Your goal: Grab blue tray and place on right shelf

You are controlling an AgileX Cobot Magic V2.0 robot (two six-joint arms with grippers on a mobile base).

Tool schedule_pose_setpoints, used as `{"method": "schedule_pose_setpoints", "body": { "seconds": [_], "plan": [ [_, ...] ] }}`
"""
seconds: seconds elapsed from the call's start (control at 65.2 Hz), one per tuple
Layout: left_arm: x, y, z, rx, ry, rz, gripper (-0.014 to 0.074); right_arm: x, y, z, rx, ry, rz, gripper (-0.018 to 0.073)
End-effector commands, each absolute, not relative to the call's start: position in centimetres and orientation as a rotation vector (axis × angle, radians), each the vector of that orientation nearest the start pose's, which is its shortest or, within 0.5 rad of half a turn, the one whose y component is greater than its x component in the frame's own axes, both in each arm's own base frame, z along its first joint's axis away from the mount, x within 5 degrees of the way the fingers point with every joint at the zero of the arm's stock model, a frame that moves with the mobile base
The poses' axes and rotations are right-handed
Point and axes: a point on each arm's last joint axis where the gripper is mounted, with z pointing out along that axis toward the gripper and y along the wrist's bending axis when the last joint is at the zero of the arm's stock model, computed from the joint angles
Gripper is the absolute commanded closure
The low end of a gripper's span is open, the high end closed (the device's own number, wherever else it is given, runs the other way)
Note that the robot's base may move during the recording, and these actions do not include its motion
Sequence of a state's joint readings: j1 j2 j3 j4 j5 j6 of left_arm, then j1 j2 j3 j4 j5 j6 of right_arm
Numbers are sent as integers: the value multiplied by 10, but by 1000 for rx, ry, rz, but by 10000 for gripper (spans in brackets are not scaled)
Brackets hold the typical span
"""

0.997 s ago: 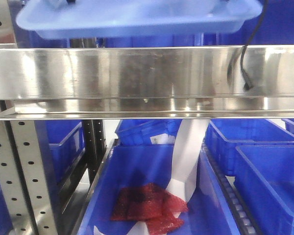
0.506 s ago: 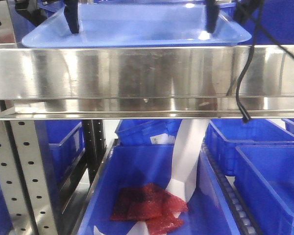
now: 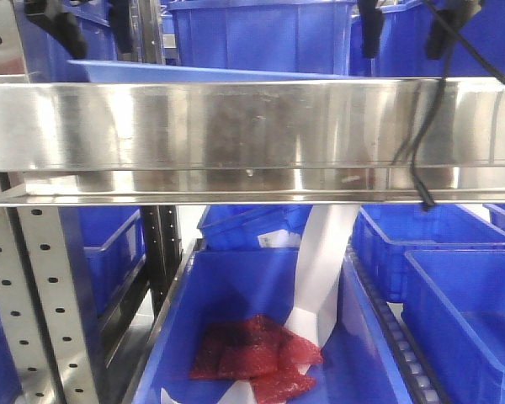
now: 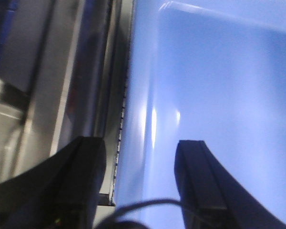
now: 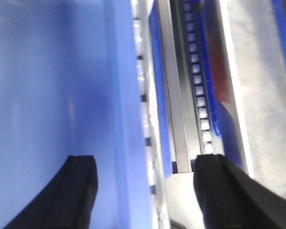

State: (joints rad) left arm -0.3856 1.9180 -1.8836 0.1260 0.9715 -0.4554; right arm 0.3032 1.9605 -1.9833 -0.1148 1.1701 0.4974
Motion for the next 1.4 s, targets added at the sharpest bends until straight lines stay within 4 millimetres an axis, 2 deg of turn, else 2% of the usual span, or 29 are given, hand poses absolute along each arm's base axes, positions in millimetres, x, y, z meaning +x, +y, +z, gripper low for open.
{"method": "schedule_pose_setpoints", "body": {
  "seconds": [0.0,0.061,0.245,0.322,0.445,0.537,0.66,0.798,0.89,0.997,1.059,1.181,1.381],
  "plan": [
    [398,-150,379,-55,2354,-253,344,408,114,379,221,2472,162,34],
    [398,-151,379,-52,2359,-256,396,408,114,380,206,2472,157,83],
    [397,-153,379,-47,2355,-264,652,409,115,381,143,2458,146,524],
    [397,-153,379,-47,2355,-264,638,411,116,383,140,2428,159,488],
    [394,-152,381,-51,2376,-256,645,409,117,388,144,2420,189,492],
    [385,-150,401,-51,2346,-276,645,402,121,404,120,2377,263,508],
    [358,-145,438,-65,2296,-385,645,376,129,443,31,2246,328,508],
    [332,-157,443,22,2276,-362,644,351,139,457,-37,2164,375,506],
    [312,-165,438,76,2238,-329,644,327,141,458,-73,2096,417,506],
    [291,-167,431,100,2173,-412,644,292,137,453,-114,2011,461,506],
    [279,-167,423,116,2147,-464,644,271,132,443,-140,1973,476,506],
    [253,-160,409,136,2074,-549,644,236,116,429,-180,1859,484,506],
    [200,-138,392,199,1823,-679,644,187,93,409,-211,1701,496,506]
  ]
}}
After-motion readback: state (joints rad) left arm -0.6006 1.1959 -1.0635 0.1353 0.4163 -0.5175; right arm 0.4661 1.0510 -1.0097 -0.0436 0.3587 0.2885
